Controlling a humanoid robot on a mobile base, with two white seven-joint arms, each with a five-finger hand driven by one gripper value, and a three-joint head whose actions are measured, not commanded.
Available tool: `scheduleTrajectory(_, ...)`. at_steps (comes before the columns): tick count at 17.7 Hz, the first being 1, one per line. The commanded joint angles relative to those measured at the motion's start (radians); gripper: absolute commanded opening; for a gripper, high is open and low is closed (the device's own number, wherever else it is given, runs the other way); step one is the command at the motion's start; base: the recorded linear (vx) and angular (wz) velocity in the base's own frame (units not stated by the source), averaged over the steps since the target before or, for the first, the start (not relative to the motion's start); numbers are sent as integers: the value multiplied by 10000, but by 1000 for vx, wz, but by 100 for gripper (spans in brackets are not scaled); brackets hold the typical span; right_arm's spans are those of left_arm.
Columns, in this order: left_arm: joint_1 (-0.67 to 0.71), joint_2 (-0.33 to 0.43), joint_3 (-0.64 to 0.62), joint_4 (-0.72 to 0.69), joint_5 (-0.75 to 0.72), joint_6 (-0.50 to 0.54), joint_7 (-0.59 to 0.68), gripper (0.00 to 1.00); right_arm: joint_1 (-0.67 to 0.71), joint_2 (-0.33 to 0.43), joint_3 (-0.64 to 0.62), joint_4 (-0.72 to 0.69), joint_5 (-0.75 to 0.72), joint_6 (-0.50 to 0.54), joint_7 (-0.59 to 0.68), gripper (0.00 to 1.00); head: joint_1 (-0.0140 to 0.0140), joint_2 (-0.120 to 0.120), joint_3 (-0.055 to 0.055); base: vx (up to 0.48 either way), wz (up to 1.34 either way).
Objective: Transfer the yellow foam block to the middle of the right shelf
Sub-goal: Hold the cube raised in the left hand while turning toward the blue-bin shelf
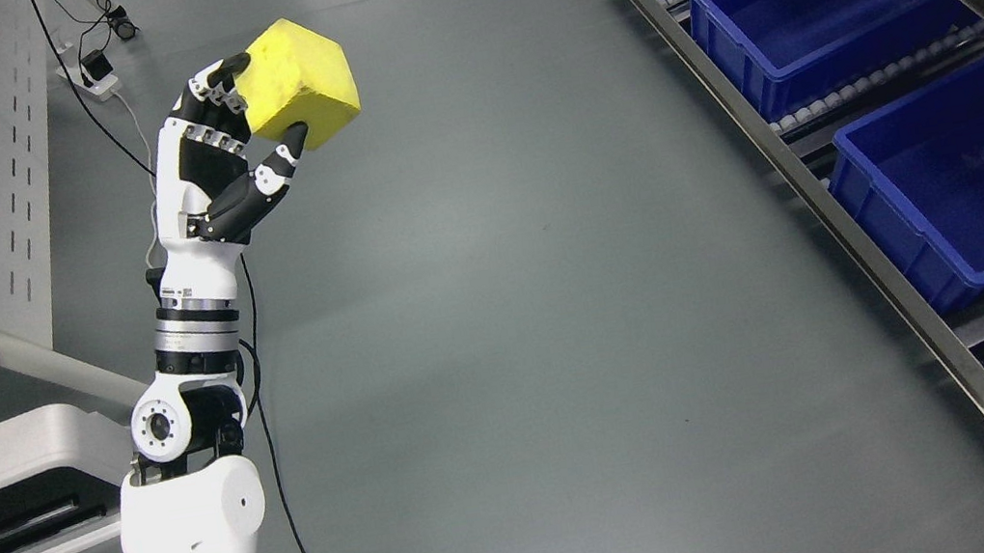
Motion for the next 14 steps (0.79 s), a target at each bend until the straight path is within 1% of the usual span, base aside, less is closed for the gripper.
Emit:
scheduleTrajectory(1,350,172,-1097,-417,-2,-32,-18,32,-31,-175,0,-174,0,-3,1,100,0,0,0,294,-41)
scheduleTrajectory(7,964,172,-974,-955,-2,-78,-94,32,-31,-175,0,-174,0,-3,1,100,0,0,0,285,-47)
scheduleTrajectory(14,1041,172,-974,-1124,-2,-78,-94,32,-31,-175,0,-174,0,-3,1,100,0,0,0,281,-31)
